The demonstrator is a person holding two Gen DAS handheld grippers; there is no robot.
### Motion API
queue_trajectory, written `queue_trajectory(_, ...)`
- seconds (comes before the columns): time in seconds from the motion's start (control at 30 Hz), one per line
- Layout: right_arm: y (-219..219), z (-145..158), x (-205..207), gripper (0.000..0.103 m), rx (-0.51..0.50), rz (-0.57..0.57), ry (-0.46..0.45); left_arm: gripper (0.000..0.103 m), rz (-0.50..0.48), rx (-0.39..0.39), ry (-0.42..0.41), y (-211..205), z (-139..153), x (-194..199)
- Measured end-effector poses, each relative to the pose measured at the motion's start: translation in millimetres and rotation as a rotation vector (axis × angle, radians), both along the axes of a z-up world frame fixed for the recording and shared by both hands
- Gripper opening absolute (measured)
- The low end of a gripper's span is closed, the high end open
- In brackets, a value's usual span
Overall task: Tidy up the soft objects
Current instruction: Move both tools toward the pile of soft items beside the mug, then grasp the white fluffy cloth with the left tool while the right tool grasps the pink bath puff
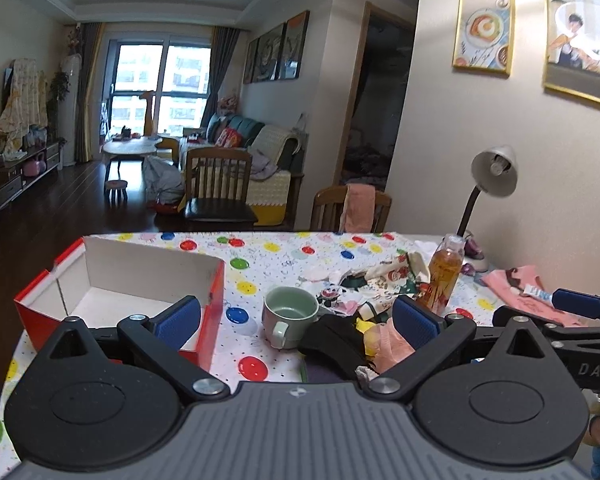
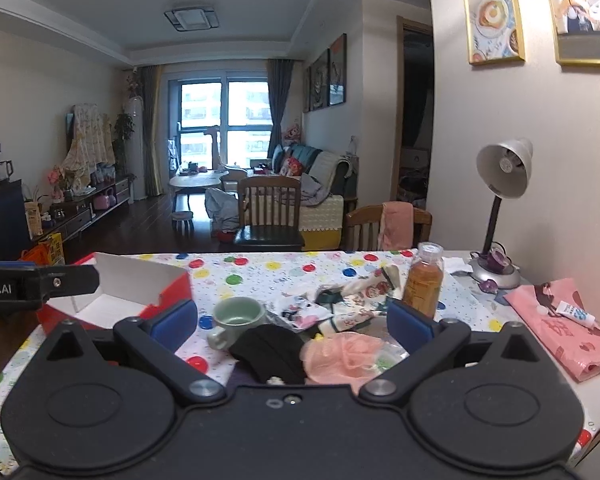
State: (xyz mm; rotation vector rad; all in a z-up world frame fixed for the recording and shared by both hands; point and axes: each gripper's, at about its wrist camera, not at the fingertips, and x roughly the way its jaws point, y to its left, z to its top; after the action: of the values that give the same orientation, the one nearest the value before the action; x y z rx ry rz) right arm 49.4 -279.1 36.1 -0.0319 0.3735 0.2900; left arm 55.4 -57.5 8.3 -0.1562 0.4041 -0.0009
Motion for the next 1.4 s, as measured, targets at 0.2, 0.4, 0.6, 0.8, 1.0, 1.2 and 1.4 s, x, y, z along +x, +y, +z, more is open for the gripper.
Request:
queue_trajectory(0.2, -25, -16, 37, 0.1, -0.001, 0.024, 0.049, 0.103, 0.002, 0.003, 0.052, -19, -14, 36)
queue_trajectory(0.4, -45, -40, 75, 0.098, -0.046, 0.096, 0.122, 0.103, -0.01, 0.03, 0.112, -42, -28, 73)
queue_trajectory(0.6, -58, -60, 117, 0.096, -0.1, 0.132, 0.18, 0.103, -0.078, 0.05, 0.181, -67, -50, 95)
queue_trajectory(0.8, -57, -85, 158, 0.095, -0.111, 0.188, 0.276, 0.103, -0.177, 0.072, 0.251, -93, -80, 117)
queue_trajectory(1.0, -46, -106, 186, 0.091, -0.126, 0.262, 0.37, 0.103, -0.235, 0.115, 0.321, -120, -110, 132)
queue_trajectory(1.2, -41, -121, 212, 0.091, -0.128, 0.287, 0.443, 0.103, -0.322, 0.115, 0.415, -143, -138, 142)
queue_trajectory(1.4, -31, -137, 222, 0.091, -0.157, 0.311, 0.491, 0.103, -0.338, 0.145, 0.47, -161, -160, 153)
